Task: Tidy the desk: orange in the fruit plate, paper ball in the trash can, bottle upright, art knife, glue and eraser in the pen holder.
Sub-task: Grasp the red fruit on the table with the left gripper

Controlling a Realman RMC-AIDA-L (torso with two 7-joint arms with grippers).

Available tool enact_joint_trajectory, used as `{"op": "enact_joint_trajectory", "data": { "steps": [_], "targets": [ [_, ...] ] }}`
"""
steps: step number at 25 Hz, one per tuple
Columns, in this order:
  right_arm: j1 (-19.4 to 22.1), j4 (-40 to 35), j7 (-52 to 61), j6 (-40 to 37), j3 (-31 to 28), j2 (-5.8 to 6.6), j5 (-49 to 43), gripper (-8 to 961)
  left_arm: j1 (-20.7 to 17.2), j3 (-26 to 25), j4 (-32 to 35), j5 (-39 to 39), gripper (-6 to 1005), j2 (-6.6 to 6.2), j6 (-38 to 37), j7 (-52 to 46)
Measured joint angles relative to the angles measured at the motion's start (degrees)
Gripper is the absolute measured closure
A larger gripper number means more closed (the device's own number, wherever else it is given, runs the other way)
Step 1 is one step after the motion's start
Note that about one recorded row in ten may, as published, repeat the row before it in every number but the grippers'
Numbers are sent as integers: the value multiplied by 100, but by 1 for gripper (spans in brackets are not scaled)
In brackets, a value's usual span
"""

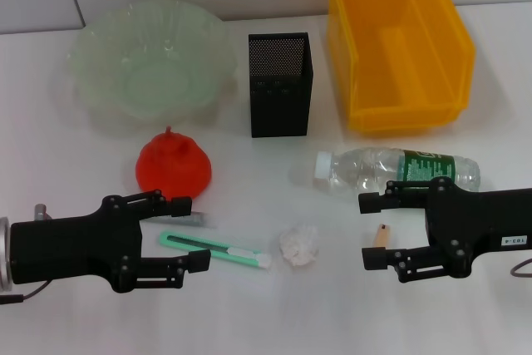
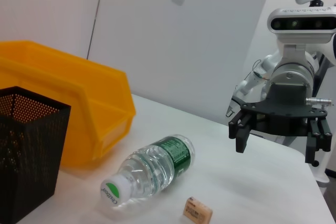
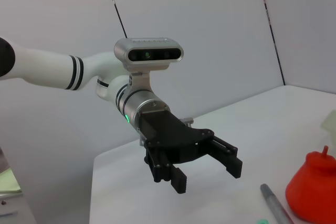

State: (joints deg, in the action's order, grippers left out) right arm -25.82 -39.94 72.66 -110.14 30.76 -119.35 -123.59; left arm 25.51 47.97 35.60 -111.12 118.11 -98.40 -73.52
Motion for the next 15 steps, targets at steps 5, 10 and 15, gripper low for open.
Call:
{"op": "enact_joint_trajectory", "data": {
  "steps": [5, 10, 15],
  "targets": [
    [-2, -3, 0, 2, 0, 0, -4, 180, -2, -11, 0, -1, 138, 1, 17, 5],
    [-2, -17, 0, 2, 0, 0, -8, 180, -4, -90, 0, -6, 138, 11, 11, 33],
    [7, -13, 0, 0, 0, 0, -8, 181, -26, -242, -1, -7, 139, 25, -15, 163]
  ]
}}
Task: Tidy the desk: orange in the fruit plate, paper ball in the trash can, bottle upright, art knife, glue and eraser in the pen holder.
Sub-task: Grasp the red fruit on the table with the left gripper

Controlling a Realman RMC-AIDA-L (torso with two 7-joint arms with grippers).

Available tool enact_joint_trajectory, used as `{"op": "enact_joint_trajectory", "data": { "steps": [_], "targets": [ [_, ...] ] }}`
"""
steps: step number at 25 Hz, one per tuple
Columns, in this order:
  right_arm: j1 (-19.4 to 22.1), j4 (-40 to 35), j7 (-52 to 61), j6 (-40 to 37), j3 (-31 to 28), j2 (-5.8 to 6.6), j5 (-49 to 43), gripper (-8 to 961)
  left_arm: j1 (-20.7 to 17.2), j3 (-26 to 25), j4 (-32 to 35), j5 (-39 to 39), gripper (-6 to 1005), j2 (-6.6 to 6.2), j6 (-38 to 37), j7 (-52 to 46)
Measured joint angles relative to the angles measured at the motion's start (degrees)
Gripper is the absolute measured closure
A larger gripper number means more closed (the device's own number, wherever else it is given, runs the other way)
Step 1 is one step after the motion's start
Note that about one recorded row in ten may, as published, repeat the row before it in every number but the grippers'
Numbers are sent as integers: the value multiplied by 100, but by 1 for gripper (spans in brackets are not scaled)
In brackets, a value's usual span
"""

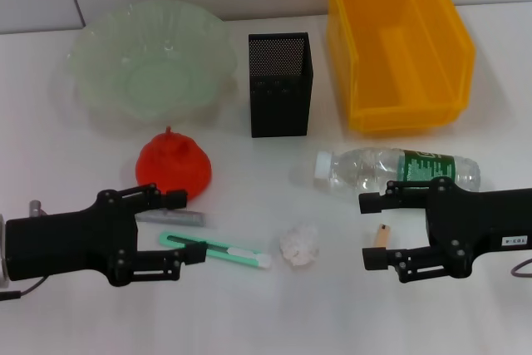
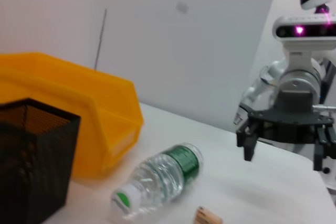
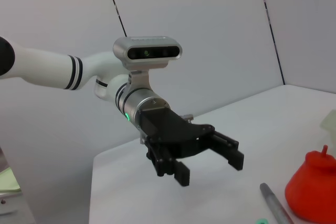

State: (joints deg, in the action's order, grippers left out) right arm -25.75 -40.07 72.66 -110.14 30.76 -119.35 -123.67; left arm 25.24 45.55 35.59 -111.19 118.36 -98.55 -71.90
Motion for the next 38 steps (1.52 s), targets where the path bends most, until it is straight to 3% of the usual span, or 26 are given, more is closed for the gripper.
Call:
{"op": "enact_joint_trajectory", "data": {
  "steps": [7, 9, 18, 30, 38],
  "targets": [
    [57, 10, 0, 1, -31, -7, 0, 181, -63, -521, -157, 263, 139, 35, 176, 491],
    [74, 10, 0, 2, -46, -3, 0, 181, -98, -633, -376, 745, 140, 40, 547, 758],
    [109, 8, 1, 2, -55, 0, 0, 181, 161, -537, -1166, 1010, 140, 46, 1979, 1197],
    [79, 8, 4, 2, -64, 0, 1, 182, 475, -543, -1713, 1081, 142, 74, 2999, 1519],
    [56, 8, 12, 86, -66, 0, 1, 182, 556, -528, -1836, 1128, 143, 74, 3157, 1525]
  ]
}}
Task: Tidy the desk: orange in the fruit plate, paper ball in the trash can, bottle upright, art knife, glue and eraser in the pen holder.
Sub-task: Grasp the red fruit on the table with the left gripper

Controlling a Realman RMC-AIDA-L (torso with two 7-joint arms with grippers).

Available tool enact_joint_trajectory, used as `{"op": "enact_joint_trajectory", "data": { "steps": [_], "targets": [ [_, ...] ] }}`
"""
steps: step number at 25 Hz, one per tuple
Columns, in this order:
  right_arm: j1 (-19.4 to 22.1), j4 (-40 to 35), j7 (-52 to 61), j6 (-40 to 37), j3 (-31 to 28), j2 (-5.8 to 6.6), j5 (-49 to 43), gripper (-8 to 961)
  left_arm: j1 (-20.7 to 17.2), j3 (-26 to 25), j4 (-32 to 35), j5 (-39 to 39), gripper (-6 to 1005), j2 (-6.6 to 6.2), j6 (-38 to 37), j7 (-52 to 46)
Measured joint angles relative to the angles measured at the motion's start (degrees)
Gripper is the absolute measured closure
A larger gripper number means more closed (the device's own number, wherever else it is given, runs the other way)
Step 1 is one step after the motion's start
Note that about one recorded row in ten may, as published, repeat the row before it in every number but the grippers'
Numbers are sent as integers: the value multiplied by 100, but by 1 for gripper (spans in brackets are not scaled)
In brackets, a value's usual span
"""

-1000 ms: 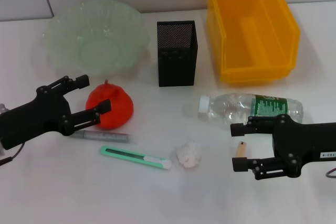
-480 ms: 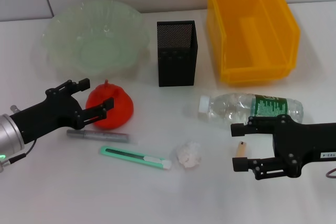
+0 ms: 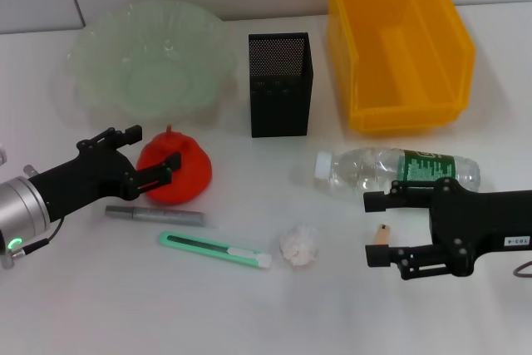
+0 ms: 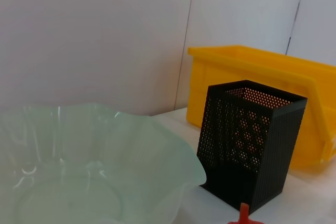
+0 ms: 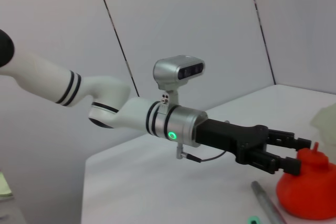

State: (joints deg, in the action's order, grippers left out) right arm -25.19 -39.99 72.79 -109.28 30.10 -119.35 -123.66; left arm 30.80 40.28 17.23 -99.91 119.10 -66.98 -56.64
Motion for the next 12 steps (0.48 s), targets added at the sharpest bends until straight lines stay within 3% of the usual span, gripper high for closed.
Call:
{"op": "enact_joint_trajectory", "data": {
  "steps": [4, 12],
  "targets": [
    [-18, 0, 27, 124, 40, 0, 0, 182, 11, 12, -7, -5, 143, -1, 27, 4],
    [-43, -13, 41, 136, 9, 0, 0, 182, 45, 30, -27, -29, 291, -1, 94, 31]
  ]
}}
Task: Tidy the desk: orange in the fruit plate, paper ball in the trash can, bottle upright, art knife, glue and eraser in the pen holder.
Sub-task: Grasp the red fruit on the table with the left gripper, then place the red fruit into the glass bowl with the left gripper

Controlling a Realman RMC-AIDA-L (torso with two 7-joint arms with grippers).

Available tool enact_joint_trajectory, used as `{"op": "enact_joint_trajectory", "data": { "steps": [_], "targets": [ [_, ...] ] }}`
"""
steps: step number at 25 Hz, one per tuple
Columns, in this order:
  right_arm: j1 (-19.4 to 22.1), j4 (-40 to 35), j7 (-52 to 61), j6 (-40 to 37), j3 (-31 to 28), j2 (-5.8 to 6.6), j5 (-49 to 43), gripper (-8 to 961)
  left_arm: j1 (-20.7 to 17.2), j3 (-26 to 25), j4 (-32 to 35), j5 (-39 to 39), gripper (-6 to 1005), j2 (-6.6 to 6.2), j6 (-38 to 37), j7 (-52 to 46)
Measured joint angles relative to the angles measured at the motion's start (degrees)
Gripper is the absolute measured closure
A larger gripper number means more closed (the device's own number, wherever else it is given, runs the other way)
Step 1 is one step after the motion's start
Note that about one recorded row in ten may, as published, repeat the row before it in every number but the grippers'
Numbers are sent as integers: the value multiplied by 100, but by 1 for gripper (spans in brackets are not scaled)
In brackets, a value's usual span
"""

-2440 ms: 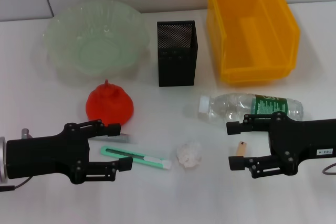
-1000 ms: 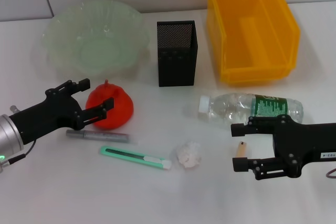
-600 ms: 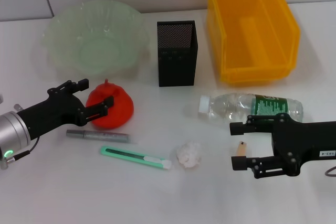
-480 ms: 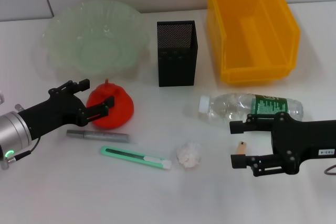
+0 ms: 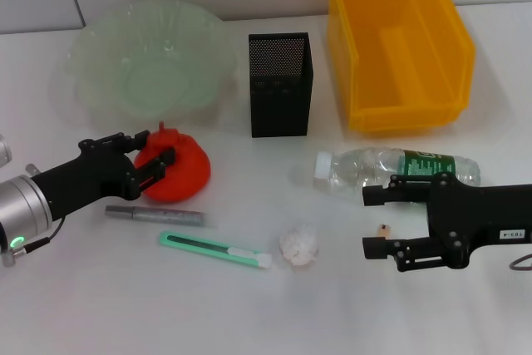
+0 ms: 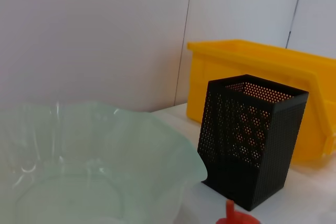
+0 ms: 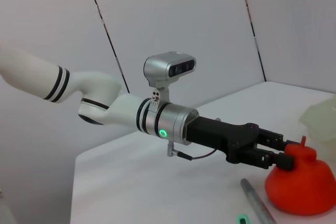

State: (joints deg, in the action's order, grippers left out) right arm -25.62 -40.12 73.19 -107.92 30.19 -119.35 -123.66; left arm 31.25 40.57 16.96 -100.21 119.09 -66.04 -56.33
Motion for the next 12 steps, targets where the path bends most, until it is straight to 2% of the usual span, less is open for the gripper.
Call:
{"op": "enact_joint_trajectory", "data": {
  "steps": [3, 9, 11, 12],
  "targets": [
    [-3, -2, 1, 0, -13, 0, 0, 182, 3, 14, -39, 25, 347, 0, -33, 1],
    [7, -5, 2, 2, -16, 0, 0, 183, 4, 16, -45, 27, 581, -2, -210, -36],
    [18, -2, 2, 6, -15, 0, 0, 183, -11, 10, -33, 26, 811, -16, -494, -65],
    [29, -5, 2, 7, -15, 0, 0, 183, -29, -15, -18, 33, 823, -25, -728, -71]
  ]
}}
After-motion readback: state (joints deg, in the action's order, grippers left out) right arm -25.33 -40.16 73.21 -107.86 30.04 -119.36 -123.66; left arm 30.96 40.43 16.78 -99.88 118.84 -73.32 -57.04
